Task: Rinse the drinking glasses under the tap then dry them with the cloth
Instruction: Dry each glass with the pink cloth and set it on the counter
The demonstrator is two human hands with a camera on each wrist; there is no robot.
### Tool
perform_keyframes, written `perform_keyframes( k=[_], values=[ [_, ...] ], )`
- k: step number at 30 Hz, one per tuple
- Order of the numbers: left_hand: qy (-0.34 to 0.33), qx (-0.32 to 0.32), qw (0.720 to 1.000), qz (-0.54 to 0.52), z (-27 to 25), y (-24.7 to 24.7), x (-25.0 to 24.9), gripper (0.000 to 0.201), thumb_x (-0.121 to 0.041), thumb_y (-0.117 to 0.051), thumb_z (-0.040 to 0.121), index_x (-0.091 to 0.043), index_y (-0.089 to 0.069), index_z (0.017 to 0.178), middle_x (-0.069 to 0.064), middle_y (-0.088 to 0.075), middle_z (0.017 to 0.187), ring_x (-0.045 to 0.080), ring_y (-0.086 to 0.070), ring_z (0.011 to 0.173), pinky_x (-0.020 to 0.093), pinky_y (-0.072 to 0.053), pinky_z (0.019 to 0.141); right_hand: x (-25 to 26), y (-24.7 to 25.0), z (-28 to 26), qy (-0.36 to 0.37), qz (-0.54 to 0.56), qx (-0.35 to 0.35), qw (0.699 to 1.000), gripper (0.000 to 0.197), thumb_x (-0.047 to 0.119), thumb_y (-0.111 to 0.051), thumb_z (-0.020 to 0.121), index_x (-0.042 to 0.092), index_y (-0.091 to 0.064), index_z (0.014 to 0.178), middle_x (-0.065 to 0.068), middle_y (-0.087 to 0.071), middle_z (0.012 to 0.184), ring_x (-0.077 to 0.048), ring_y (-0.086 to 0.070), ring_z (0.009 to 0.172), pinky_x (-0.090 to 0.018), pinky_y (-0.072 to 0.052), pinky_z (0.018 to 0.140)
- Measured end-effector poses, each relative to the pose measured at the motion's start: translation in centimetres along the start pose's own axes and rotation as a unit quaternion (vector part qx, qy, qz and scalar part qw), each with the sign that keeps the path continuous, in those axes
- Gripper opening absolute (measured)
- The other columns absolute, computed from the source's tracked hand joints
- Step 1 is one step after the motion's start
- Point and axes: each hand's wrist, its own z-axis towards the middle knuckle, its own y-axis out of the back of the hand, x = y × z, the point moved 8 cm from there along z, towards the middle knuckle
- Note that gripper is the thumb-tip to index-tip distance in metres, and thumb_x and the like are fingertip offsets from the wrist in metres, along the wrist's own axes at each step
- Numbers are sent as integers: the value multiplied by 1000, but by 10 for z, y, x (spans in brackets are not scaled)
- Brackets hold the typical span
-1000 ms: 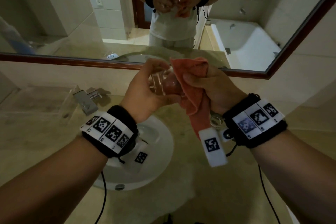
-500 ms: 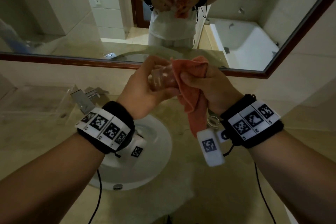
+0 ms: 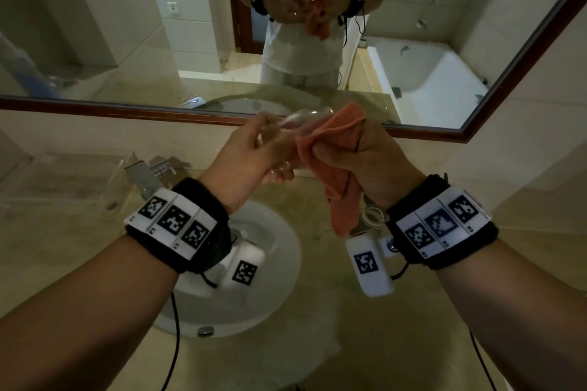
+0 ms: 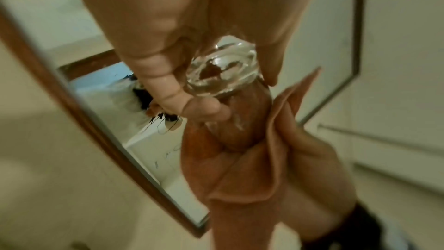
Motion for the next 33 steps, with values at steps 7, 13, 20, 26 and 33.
perform_keyframes(
  k=[7,13,20,26,33],
  values=[
    [-145,16,971,192,-6,-8,-19,73,-32,-88,64,-21,-50,125,-3,-61,123,16,-67,105,34,-59,80,-4,9,-6,-46,35,-29,998,15,9,-64,87,6,-65,102,1,-74,78,-9,-69,66,-21,-57,60],
    [168,68,973,-144,-6,-12,28,62,-63,-56,82,-14,-69,117,16,-73,93,25,-72,68,32,-60,62,2,2,-6,4,-71,0,997,25,5,-61,89,6,-66,114,-16,-71,113,-26,-69,105,-41,-55,94],
    [-87,4,987,132,-4,-6,-12,47,-27,-82,77,-18,-59,117,-7,-69,100,13,-69,82,29,-58,70,-3,10,-7,-31,-14,-32,999,17,9,-65,87,8,-68,104,-8,-73,97,-17,-71,87,-28,-57,76],
    [-167,-13,967,191,-12,-8,-20,71,-22,-92,64,-22,-54,125,-10,-63,118,10,-68,97,28,-58,77,-3,8,-12,-31,17,-55,998,11,7,-62,83,11,-68,92,3,-75,77,-7,-70,69,-19,-56,63],
    [135,23,986,-98,-13,-11,17,59,-65,-50,87,-10,-68,102,8,-72,73,19,-65,51,24,-54,46,-4,-2,-12,-12,-69,-13,997,24,8,-66,89,5,-67,113,-19,-71,115,-35,-67,109,-56,-52,97]
  ],
)
